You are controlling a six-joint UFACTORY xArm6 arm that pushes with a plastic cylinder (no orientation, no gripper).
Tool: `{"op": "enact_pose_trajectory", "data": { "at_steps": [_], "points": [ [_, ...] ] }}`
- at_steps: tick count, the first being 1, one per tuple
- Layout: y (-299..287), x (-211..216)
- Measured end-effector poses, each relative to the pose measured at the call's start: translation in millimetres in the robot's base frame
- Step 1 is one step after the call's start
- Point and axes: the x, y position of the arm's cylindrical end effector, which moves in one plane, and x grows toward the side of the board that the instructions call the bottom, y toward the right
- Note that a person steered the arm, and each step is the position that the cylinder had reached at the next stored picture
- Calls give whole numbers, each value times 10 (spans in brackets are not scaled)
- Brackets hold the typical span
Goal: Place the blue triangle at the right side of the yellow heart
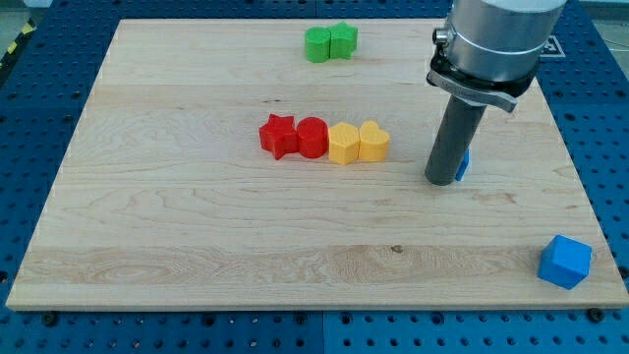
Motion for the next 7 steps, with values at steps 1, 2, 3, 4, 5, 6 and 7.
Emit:
{"op": "enact_pose_trajectory", "data": {
  "at_steps": [1,2,3,4,5,6,7],
  "points": [
    [27,285],
    [278,487],
    [655,197],
    [519,140],
    [158,124],
    [-88,69],
    [-55,252]
  ]
}}
